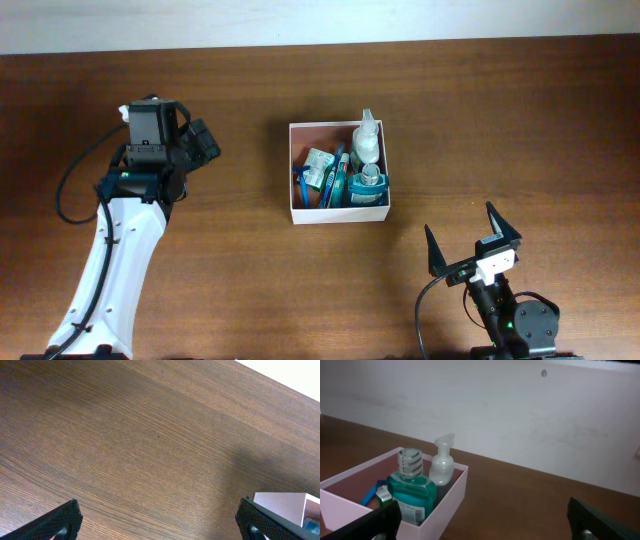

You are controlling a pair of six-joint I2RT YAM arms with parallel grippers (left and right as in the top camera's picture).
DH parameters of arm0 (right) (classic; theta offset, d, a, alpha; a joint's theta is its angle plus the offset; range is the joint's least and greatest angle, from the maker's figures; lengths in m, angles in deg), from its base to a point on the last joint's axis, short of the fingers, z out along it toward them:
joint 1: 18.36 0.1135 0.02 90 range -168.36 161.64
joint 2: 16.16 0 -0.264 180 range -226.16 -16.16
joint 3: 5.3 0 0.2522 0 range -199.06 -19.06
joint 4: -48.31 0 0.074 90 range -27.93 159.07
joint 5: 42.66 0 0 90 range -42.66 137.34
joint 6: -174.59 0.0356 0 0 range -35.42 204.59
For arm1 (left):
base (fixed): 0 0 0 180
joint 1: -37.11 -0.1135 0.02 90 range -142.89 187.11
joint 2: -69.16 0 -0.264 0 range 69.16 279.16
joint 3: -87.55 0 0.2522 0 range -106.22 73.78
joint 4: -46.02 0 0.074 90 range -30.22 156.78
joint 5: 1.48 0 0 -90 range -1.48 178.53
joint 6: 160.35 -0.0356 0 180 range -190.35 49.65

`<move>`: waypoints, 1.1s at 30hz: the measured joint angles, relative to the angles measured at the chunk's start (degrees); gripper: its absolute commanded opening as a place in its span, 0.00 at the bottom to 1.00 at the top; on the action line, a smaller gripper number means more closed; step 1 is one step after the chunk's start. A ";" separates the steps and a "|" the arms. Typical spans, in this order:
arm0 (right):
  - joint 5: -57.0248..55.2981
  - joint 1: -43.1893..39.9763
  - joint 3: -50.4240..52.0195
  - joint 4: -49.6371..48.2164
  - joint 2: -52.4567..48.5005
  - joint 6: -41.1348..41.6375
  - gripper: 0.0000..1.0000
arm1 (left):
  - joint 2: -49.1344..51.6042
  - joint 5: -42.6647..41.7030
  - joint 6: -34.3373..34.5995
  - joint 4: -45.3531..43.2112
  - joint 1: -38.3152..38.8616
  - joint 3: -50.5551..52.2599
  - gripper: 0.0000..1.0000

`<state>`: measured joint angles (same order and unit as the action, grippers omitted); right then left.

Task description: Pack container

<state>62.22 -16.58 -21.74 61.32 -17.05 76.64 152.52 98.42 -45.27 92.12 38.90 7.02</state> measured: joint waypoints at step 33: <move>-0.61 1.22 1.97 3.72 0.00 0.02 0.99 | 0.00 0.00 0.00 0.00 0.00 0.00 0.99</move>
<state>61.61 -15.35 -19.77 65.03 -17.05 76.66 152.52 98.42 -45.27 92.12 38.90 7.02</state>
